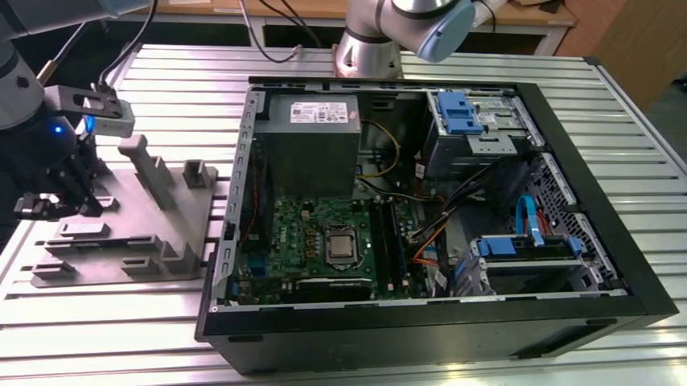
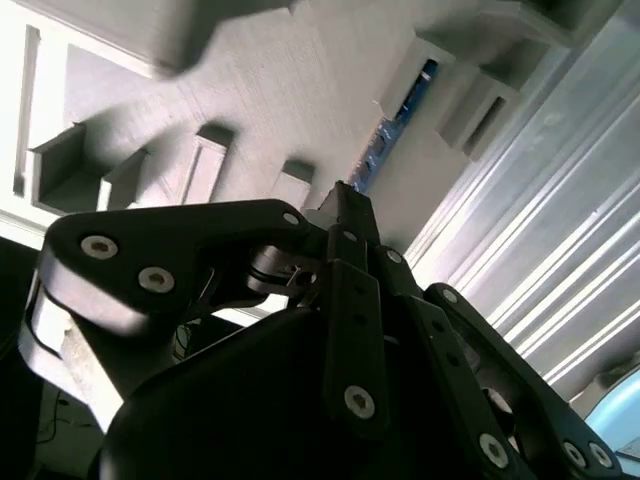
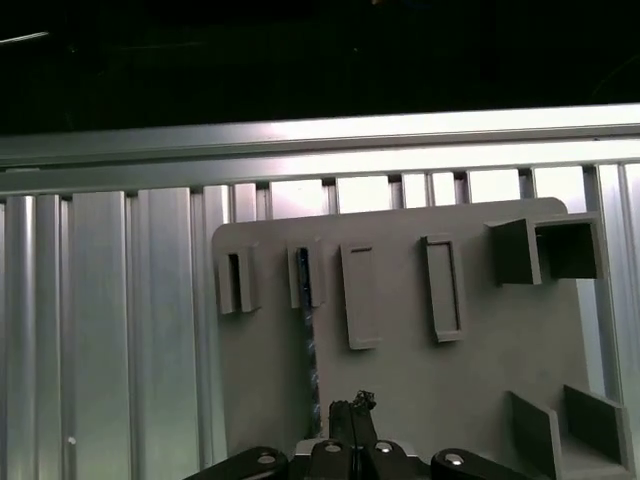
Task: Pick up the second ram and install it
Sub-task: 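Pick up the second ram and move it above second insertion slot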
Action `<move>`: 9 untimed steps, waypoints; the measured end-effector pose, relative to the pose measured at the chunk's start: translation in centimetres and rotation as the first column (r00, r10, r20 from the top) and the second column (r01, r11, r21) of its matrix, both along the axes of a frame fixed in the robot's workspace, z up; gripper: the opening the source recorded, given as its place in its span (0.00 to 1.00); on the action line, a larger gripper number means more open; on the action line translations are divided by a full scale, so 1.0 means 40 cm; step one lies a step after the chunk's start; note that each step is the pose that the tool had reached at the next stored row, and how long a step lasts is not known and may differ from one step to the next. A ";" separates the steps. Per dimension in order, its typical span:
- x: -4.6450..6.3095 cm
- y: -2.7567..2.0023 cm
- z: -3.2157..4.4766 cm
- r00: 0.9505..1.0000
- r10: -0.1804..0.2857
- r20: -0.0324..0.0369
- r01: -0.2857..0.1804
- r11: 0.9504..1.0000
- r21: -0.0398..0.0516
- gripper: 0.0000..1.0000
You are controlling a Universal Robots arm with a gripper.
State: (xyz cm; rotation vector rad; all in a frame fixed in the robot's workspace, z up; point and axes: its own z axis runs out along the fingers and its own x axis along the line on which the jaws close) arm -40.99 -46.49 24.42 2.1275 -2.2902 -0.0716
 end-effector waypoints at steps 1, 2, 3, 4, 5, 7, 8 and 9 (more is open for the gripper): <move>0.000 -0.007 0.000 1.000 0.000 0.000 0.000 1.000 0.000 0.10; 0.000 -0.012 -0.001 1.000 0.000 0.000 0.000 1.000 0.000 0.10; 0.000 -0.016 -0.003 1.000 0.000 0.000 0.000 1.000 0.000 0.10; -0.001 -0.019 -0.005 1.000 0.000 0.000 0.000 1.000 0.001 0.10; -0.001 -0.022 -0.008 1.000 0.000 0.000 0.000 1.000 0.001 0.10; -0.002 -0.026 -0.014 1.000 0.001 0.000 -0.001 1.000 0.002 0.10; -0.003 -0.029 -0.018 1.000 0.002 0.000 -0.002 1.000 0.003 0.10; -0.005 -0.032 -0.020 1.000 0.003 0.000 -0.003 1.000 0.005 0.10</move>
